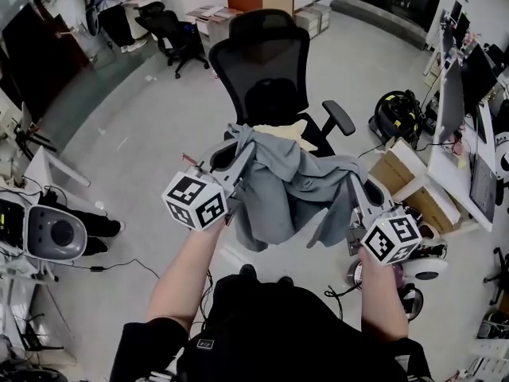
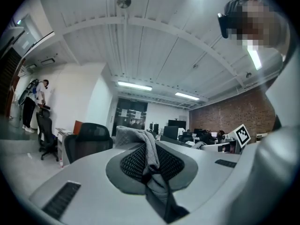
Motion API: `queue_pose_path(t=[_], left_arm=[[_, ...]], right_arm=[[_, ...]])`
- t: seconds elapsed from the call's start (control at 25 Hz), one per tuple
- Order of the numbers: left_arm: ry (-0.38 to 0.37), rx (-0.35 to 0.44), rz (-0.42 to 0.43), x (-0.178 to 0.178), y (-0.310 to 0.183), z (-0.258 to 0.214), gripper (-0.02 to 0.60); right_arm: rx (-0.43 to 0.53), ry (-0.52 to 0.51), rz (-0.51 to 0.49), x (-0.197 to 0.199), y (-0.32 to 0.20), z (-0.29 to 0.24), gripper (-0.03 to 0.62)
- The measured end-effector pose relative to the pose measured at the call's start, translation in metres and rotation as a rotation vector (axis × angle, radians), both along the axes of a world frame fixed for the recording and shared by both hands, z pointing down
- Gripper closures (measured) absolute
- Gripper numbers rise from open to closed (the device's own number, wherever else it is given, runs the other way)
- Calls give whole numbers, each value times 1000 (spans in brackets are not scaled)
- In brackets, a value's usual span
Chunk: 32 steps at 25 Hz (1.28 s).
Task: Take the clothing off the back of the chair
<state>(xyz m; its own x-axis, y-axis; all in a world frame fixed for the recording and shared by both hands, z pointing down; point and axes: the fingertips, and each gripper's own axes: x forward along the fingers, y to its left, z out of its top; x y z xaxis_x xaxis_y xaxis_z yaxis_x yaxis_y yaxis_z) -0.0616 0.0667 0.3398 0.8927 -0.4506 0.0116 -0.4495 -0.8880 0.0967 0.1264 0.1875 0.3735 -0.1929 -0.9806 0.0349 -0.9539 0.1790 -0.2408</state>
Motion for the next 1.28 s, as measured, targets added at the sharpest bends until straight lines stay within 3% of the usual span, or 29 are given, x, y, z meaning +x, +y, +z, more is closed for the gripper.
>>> queue_pose_path(t=[0.2, 0.44, 0.88, 1.28], left_arm=[[-47, 89, -6, 0, 10, -21, 538], [-89, 142, -19, -14, 2, -32, 538], [-104, 123, -101, -75, -27, -13, 538], [-135, 101, -100, -70, -25, 1, 538]], right_arm=[[27, 37, 46, 5, 8, -11, 560], [79, 70, 56, -7, -5, -37, 560], [101, 77, 76, -24, -5, -55, 560], [70, 86, 94, -30, -5, -39, 560]])
